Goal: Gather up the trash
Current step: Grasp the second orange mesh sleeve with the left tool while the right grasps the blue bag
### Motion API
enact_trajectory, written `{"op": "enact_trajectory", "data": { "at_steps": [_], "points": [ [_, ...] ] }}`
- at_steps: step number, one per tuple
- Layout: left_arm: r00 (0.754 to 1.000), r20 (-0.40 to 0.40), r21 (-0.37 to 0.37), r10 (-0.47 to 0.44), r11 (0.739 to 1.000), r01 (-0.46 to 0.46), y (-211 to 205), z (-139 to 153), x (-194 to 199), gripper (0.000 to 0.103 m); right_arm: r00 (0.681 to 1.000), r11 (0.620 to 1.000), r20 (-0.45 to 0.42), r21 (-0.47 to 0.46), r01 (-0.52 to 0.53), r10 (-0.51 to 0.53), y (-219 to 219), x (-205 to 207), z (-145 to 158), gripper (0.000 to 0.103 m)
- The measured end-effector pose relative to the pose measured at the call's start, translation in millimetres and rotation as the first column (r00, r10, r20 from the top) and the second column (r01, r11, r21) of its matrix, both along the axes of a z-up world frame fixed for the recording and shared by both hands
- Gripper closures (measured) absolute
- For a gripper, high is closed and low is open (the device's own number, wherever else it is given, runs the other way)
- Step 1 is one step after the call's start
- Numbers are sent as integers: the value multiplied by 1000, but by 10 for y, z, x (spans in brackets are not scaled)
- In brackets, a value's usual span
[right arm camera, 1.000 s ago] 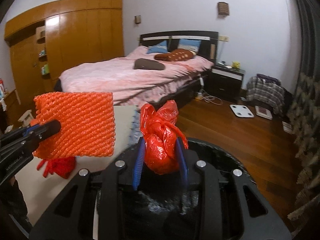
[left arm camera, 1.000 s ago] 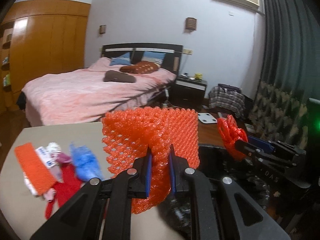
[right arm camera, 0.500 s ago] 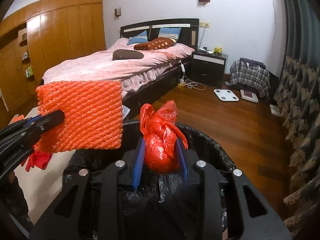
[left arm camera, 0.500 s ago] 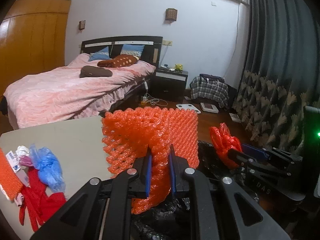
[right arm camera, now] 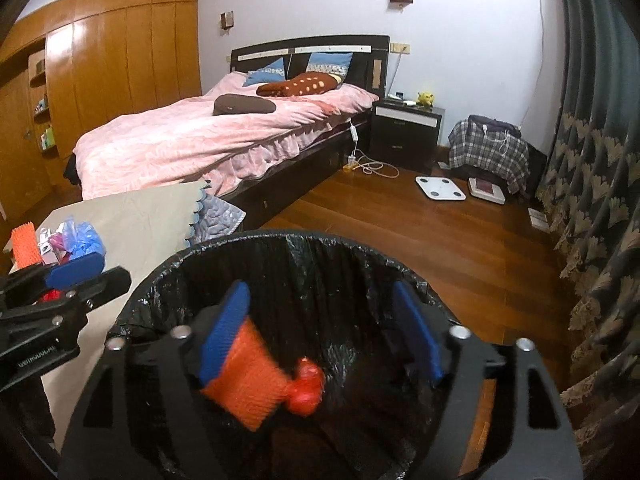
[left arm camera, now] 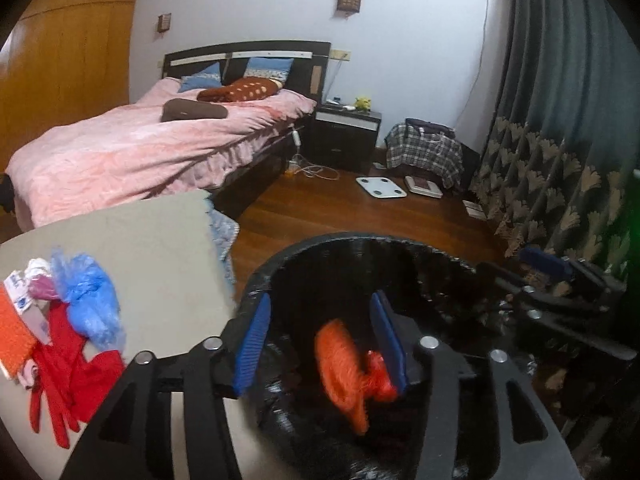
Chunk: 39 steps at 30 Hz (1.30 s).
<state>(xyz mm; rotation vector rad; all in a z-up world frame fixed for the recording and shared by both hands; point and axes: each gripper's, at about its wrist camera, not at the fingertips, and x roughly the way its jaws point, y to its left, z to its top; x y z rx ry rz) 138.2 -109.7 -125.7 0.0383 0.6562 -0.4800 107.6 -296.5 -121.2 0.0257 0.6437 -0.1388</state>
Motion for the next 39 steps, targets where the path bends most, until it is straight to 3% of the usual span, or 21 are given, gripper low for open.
{"op": "enact_trajectory", "data": {
  "at_steps": [4, 9, 18, 29, 33, 39],
  "points": [
    [997, 44, 11, 56, 998, -56, 212, 45, -68, 31, 1000, 1000, 29, 1, 1, -1, 81, -10, 75, 6],
    [981, 111, 29, 159, 986, -163, 628, 164, -127, 19, 998, 999, 40, 33, -39, 37, 274, 69, 160, 5],
    [914, 167, 54, 370, 922, -383, 1447, 171, -191, 17, 976, 976, 68, 62, -211, 206, 1059, 425, 252, 5],
    [795, 181, 80, 579, 797, -599, 2495, -53, -4, 17, 935, 934, 68, 62, -351, 347, 1977, 992, 116, 5],
    [777, 172, 80, 606, 777, -624, 2721, -125, 79, 17, 926, 923, 35, 71, -377, 375, 2245, 1192, -82, 5],
    [769, 153, 72, 621, 769, -635, 2894, -227, 128, 17, 910, 909, -36, 83, -409, 413, 2536, 1417, -382, 5]
  ]
}}
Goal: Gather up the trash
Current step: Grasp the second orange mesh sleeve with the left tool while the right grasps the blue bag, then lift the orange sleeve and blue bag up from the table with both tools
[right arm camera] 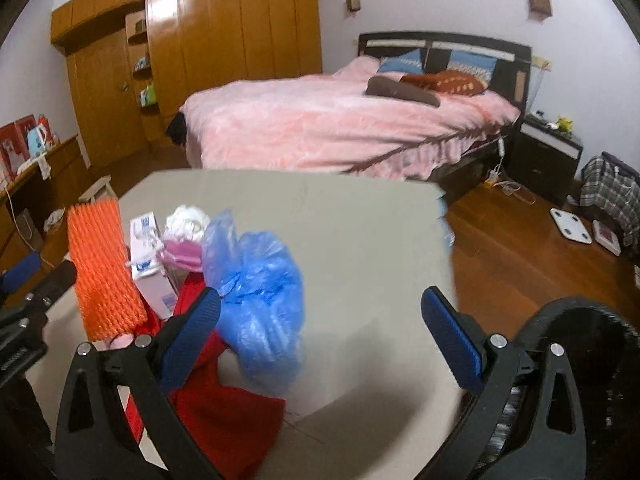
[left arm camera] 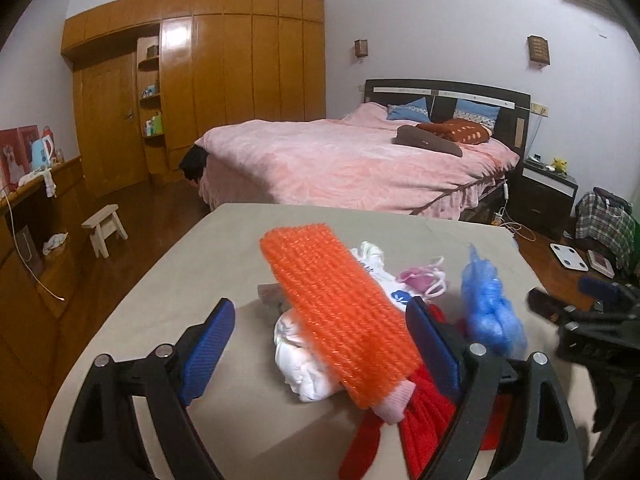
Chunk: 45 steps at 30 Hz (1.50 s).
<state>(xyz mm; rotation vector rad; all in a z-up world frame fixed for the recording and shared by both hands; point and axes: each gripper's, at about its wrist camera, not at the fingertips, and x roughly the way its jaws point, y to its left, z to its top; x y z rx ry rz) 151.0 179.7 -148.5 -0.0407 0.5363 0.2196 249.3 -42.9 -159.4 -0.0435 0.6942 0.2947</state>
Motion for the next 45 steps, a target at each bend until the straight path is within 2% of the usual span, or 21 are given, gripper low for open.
{"op": "enact_trajectory", "data": {
  "at_steps": [9, 11, 12, 15, 16, 17, 21, 23, 27, 32, 34, 40, 45],
  "points": [
    [1000, -11, -21, -9, 1000, 9, 21, -72, 60, 18, 994, 997, -82, -30, -72, 70, 330, 152, -254, 6],
    [1000, -12, -19, -16, 1000, 16, 21, -72, 69, 18, 992, 996, -96, -36, -86, 82, 373, 156, -293, 12],
    [1000, -13, -16, -18, 1000, 17, 16, -75, 76, 18, 990, 995, -108, -36, -96, 92, 386, 168, -310, 21],
    [1000, -20, -25, -23, 999, 22, 7, -89, 100, 18, 984, 993, -137, -25, -114, 110, 407, 197, -356, 32],
    [999, -21, -27, -25, 999, 25, 1, -93, 104, 18, 983, 993, -145, -19, -120, 116, 409, 205, -364, 42],
    [999, -22, -28, -28, 999, 27, -3, -94, 115, 18, 980, 991, -154, -8, -132, 129, 420, 204, -373, 46],
    [999, -26, -36, -45, 998, 44, -38, -90, 147, 21, 977, 990, -159, 13, -140, 141, 399, 192, -366, 54],
    [998, -31, -39, -53, 998, 51, -58, -95, 171, 23, 981, 991, -145, 17, -130, 131, 351, 165, -332, 56],
    [996, -51, -41, -66, 997, 64, -108, -129, 245, 35, 987, 993, -113, 12, -113, 114, 273, 114, -254, 56],
    [995, -69, -45, -71, 997, 68, -139, -152, 338, 42, 990, 994, -90, 5, -111, 111, 206, 61, -187, 56],
    [995, -78, -39, -66, 997, 63, -137, -169, 368, 55, 989, 994, -89, 6, -114, 114, 196, 49, -178, 56],
    [995, -68, -26, -69, 997, 68, -190, -158, 353, 77, 990, 994, -84, 13, -111, 112, 171, 19, -143, 56],
    [997, -44, -30, -66, 997, 65, -179, -72, 244, 80, 992, 994, -64, 27, -106, 108, 127, -20, -43, 56]
  ]
}}
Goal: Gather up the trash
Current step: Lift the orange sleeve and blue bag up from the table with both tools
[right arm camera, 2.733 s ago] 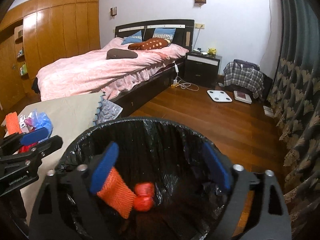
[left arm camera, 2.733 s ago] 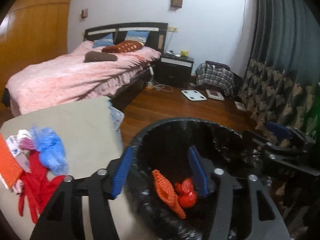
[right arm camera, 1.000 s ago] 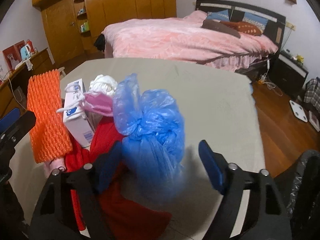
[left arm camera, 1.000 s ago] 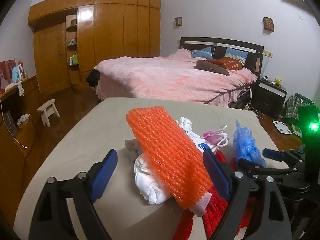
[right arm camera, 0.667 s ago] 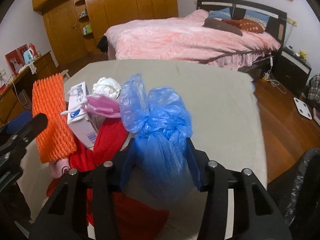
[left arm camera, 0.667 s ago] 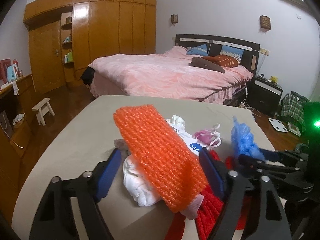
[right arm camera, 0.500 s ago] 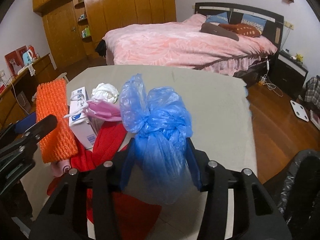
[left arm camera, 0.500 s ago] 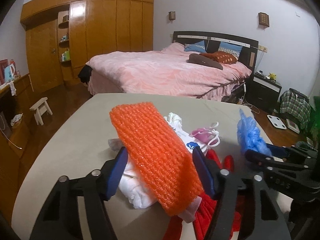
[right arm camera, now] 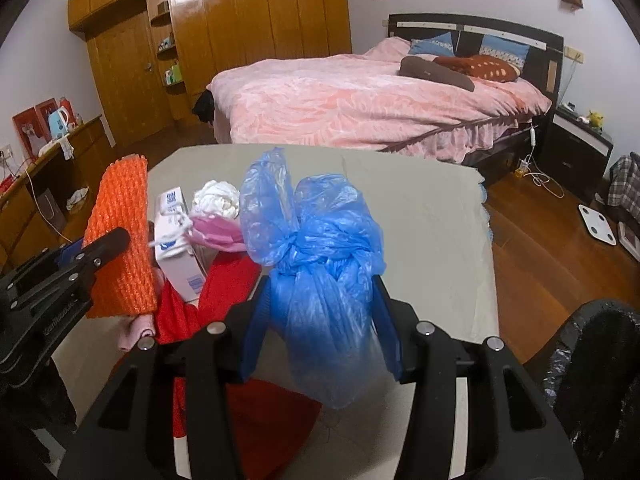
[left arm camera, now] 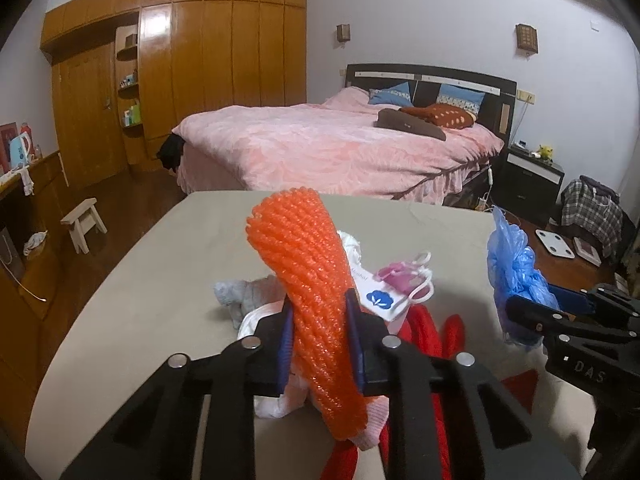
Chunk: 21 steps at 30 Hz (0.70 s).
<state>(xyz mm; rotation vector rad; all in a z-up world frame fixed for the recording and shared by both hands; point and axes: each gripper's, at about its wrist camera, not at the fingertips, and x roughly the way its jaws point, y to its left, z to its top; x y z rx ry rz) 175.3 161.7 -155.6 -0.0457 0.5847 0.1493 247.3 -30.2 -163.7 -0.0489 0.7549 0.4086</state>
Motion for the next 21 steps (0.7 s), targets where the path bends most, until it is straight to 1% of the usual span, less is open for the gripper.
{"op": "enact_trajectory", "data": {
  "at_steps": [6, 21],
  "points": [
    [1000, 21, 14, -20, 1000, 20, -110, 178, -131, 80, 1000, 1000, 30, 19, 8, -9, -69, -75, 166, 56],
    [995, 72, -3, -75, 997, 76, -405, 647, -293, 81, 993, 997, 110, 73, 30, -38, -385, -401, 682, 56]
  ]
}}
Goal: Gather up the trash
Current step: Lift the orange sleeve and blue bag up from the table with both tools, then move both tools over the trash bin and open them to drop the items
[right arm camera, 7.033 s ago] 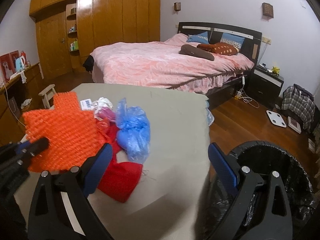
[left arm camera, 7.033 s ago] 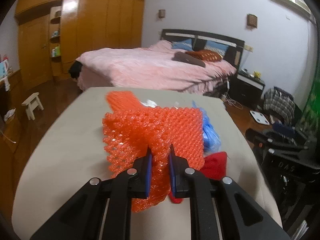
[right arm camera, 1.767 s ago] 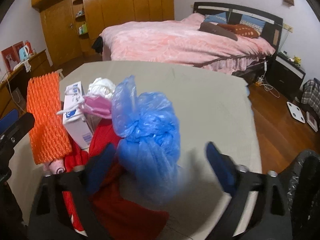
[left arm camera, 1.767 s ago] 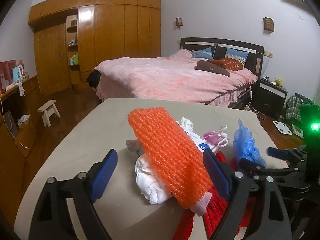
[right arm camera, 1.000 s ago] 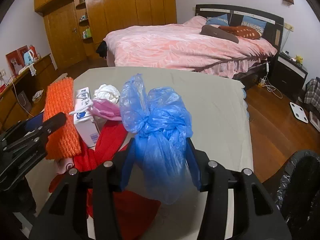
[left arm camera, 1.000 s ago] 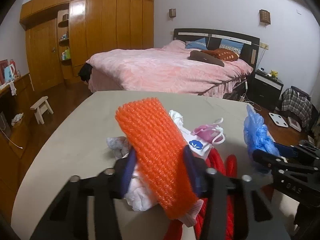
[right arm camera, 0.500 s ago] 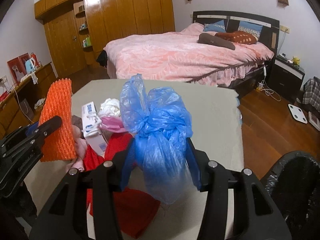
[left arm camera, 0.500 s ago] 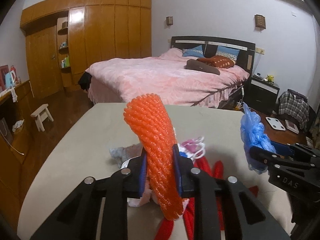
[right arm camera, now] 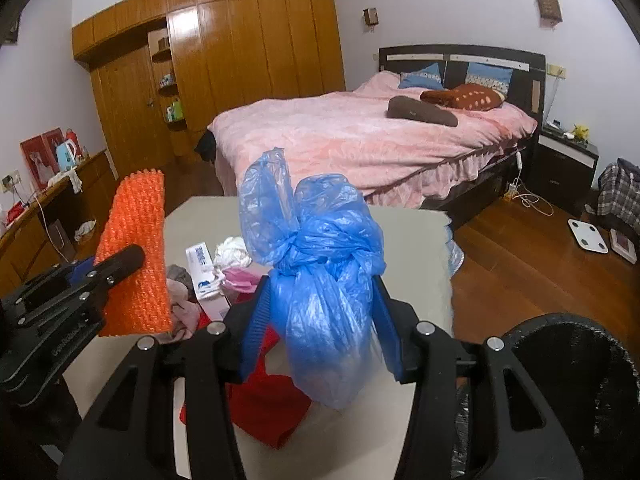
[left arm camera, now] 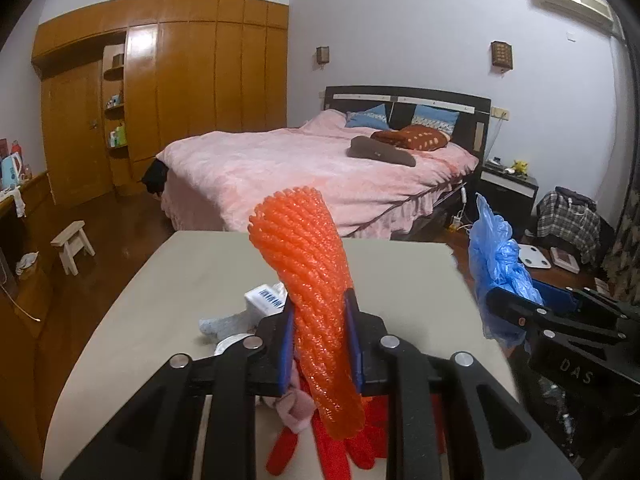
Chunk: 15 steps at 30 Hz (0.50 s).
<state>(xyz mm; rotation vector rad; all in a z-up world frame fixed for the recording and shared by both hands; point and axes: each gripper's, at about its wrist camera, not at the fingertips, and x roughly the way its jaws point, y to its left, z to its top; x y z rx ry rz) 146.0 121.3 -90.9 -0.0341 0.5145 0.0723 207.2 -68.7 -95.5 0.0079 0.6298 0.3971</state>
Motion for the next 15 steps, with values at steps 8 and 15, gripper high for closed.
{"op": "enact_trajectory", "data": {
  "at_steps": [8, 15],
  "points": [
    [999, 20, -8, -43, 999, 43, -207, 157, -59, 81, 999, 1000, 26, 19, 19, -19, -200, -202, 180, 56],
    [996, 32, -8, -88, 996, 89, -451, 224, -108, 82, 997, 998, 46, 27, 53, -54, -440, -318, 290, 55]
  ]
}}
